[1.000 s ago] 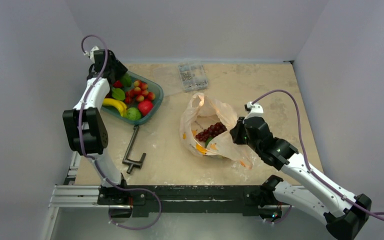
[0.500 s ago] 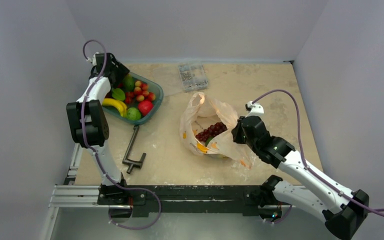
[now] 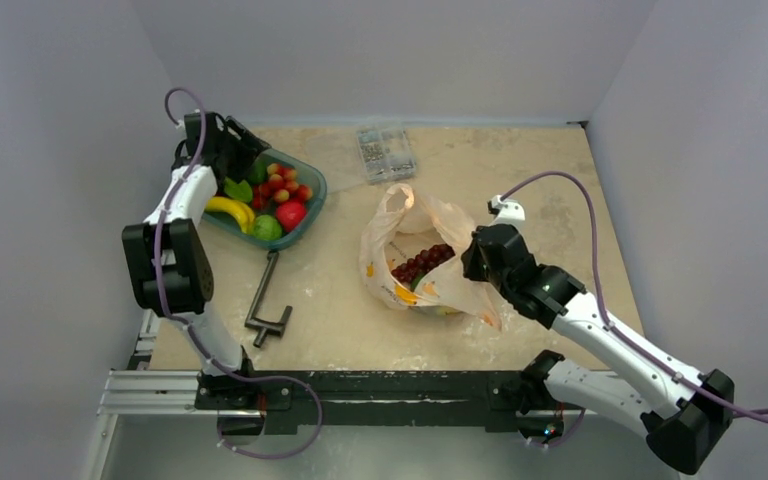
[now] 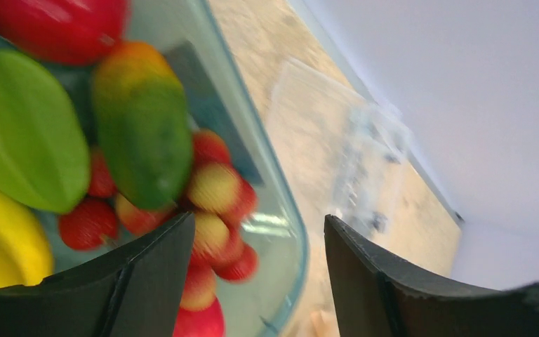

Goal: Take the fake fruits out of the plastic bag

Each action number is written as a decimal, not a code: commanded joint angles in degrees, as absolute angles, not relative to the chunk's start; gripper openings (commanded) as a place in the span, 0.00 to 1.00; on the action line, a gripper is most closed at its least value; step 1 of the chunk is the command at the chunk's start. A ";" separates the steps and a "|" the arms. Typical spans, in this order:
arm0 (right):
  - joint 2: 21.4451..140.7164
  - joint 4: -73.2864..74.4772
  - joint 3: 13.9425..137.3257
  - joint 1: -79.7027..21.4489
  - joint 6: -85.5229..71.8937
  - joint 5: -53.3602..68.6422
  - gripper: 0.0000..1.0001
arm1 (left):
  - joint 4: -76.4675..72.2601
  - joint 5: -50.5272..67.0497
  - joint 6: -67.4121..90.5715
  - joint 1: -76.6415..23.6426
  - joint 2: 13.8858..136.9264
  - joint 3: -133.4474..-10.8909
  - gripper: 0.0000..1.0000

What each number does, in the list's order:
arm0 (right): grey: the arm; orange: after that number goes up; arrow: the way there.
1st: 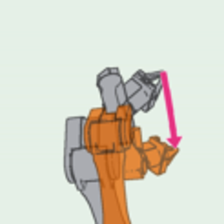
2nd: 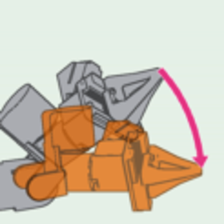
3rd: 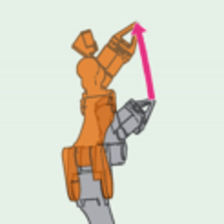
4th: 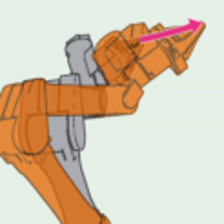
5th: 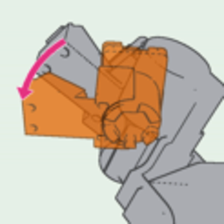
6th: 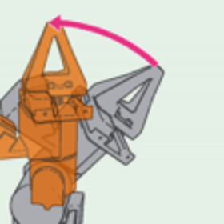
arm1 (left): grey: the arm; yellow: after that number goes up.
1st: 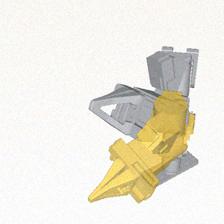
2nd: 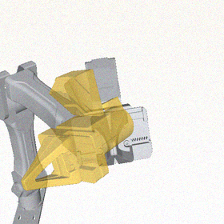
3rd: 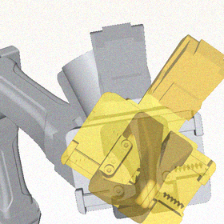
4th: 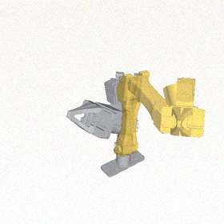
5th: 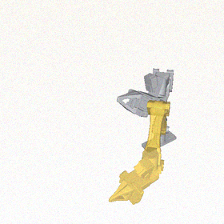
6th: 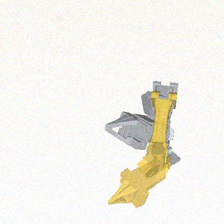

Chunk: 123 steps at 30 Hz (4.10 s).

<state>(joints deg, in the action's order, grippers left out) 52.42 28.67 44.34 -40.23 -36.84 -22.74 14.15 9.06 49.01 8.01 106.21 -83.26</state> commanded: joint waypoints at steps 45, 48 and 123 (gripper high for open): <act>50.72 53.83 46.94 -40.61 -42.04 -13.23 0.00 | -7.99 1.19 31.35 -61.35 80.81 -57.44 0.62; 47.68 53.69 46.23 -40.60 -43.27 -11.36 0.00 | -6.46 -2.01 29.83 -61.52 83.18 -58.45 0.60; 43.14 44.94 39.64 -40.59 -45.05 -12.74 0.00 | 16.11 -12.59 22.48 -61.00 92.92 -67.93 0.04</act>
